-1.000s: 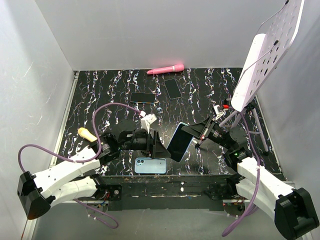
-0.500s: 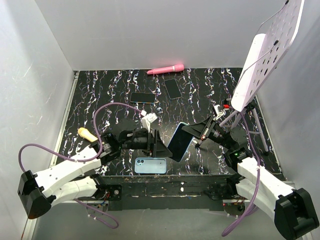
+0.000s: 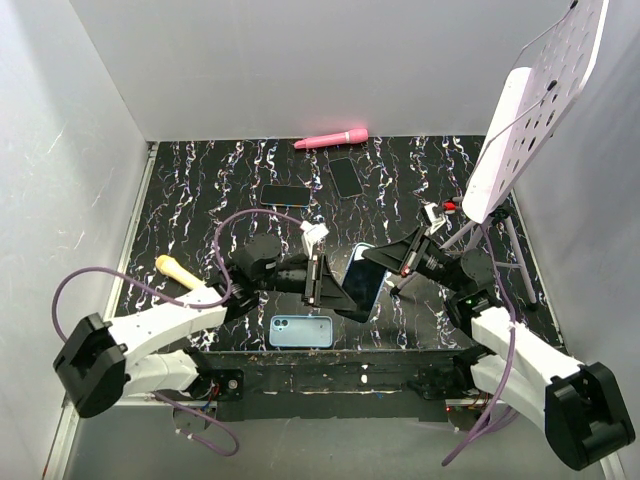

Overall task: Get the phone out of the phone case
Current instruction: Remove the phone case from the phone.

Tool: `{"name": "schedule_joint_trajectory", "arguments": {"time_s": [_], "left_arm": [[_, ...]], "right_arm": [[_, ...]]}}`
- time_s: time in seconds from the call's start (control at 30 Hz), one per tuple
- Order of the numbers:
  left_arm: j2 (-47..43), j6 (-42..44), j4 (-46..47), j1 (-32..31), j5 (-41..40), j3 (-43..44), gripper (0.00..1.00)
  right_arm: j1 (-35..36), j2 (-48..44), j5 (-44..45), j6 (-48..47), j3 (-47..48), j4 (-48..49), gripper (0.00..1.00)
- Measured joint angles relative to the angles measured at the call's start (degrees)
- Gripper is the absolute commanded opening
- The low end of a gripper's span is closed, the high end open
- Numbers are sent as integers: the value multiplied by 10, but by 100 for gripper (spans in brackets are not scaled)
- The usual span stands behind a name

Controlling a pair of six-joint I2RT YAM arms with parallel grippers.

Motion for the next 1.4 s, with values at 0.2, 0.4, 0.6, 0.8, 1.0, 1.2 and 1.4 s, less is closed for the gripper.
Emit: {"name": "schedule_joint_trajectory", "arguments": {"time_s": [0.2, 0.4, 0.6, 0.8, 1.0, 1.2, 1.4], "left_arm": [[80, -54, 116, 13, 71, 0, 23], [124, -97, 212, 37, 123, -6, 0], [122, -94, 233, 46, 132, -6, 0], [61, -90, 206, 68, 62, -36, 0], [-14, -111, 179, 90, -33, -76, 0], [-60, -160, 179, 101, -123, -121, 0], [-89, -215, 189, 101, -190, -149, 0]], "right_arm": [[-5, 55, -39, -3, 28, 40, 1], [-7, 63, -59, -39, 54, 23, 1], [-8, 53, -57, -74, 89, -88, 34], [11, 20, -74, -146, 141, -228, 84], [15, 1, -79, -164, 144, -274, 86], [16, -7, -74, -139, 95, -228, 77], [34, -5, -50, -105, 37, -198, 59]]}}
